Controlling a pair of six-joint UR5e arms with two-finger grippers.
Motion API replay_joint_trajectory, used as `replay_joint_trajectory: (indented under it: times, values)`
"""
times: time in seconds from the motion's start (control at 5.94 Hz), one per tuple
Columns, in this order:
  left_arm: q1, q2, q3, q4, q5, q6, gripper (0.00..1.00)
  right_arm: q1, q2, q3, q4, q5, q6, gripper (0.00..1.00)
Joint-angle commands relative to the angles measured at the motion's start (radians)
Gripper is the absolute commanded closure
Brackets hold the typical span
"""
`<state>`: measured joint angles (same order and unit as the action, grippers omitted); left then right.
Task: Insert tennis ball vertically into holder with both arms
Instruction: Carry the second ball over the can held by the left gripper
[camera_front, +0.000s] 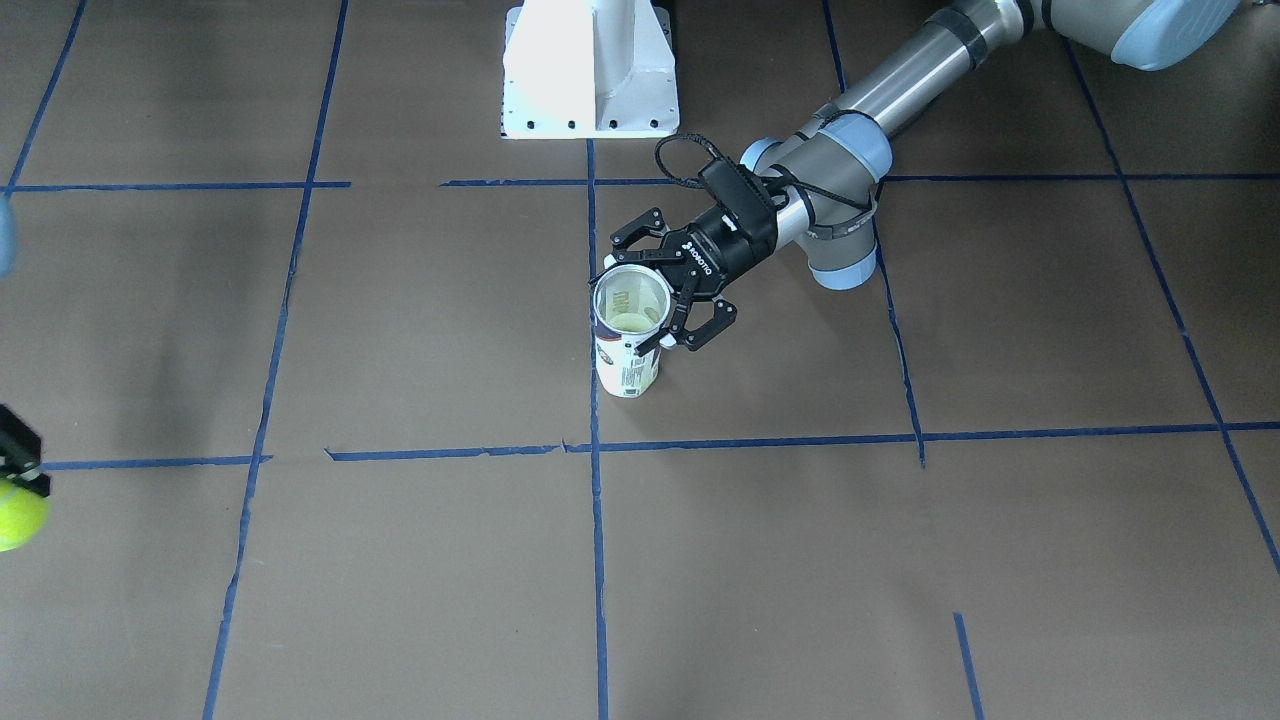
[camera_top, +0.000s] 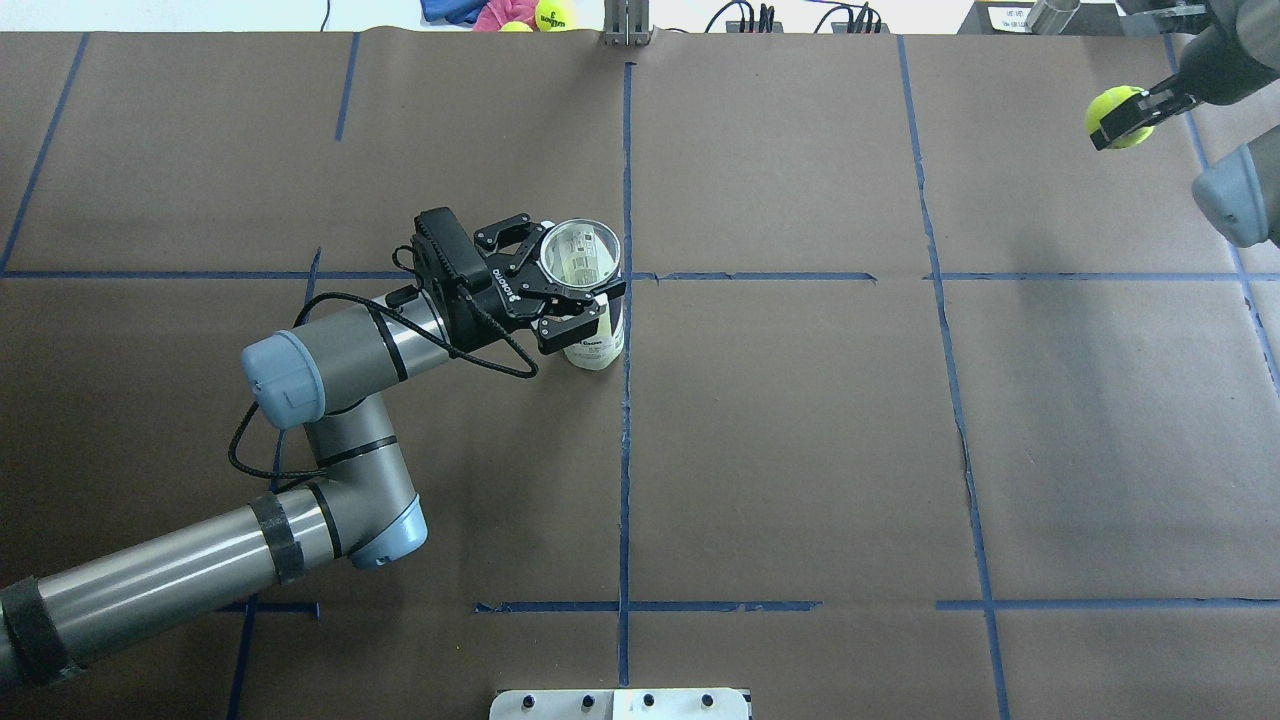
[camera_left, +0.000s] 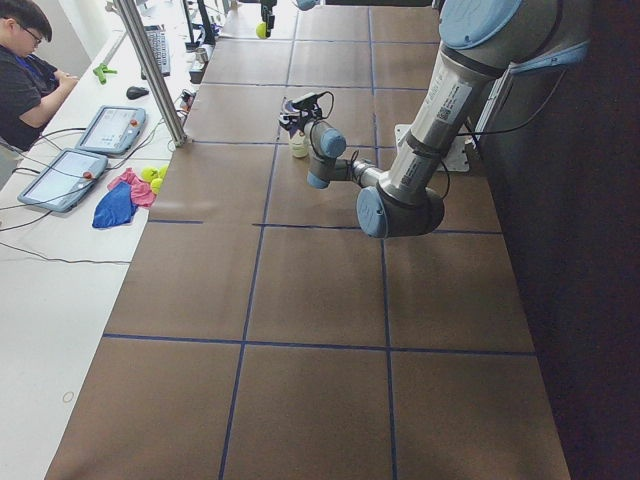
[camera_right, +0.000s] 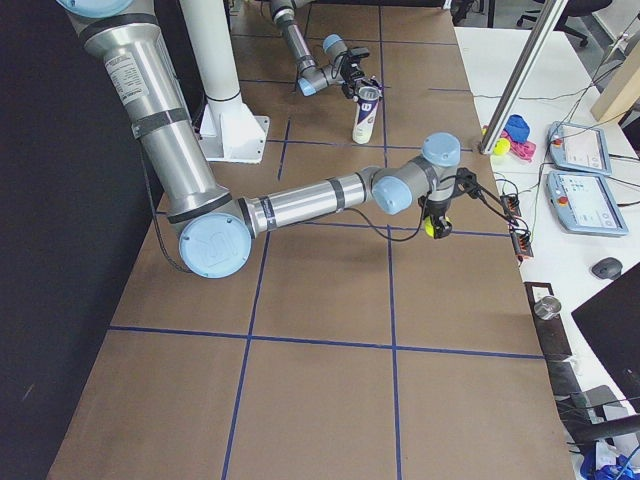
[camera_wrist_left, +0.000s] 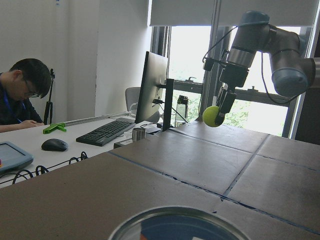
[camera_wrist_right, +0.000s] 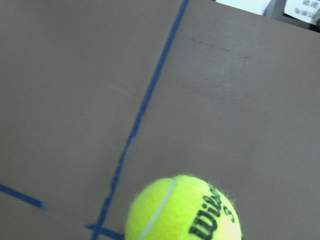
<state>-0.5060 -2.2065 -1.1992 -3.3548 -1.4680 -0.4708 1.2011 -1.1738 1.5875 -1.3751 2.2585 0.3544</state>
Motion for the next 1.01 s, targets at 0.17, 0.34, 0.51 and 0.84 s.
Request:
replay_joint_trajectory:
  times: [0.17, 0.34, 0.51, 0.84]
  values:
    - [0.003, -0.004, 0.0, 0.002, 0.0, 0.0, 0.11, -0.221, 0.174, 0.394, -0.438, -0.099, 0.413, 1.0]
    - [0.003, -0.006, 0.001, 0.005, -0.002, 0.0, 0.11, -0.321, 0.291, 0.405, -0.509, -0.162, 0.572, 1.0]
    - [0.003, -0.007, 0.001, 0.008, 0.0, 0.0, 0.11, -0.422, 0.386, 0.387, -0.539, -0.244, 0.686, 1.0]
    - [0.003, -0.007, 0.0, 0.008, 0.0, 0.0, 0.11, -0.504, 0.626, 0.146, -0.544, -0.316, 0.806, 1.0]
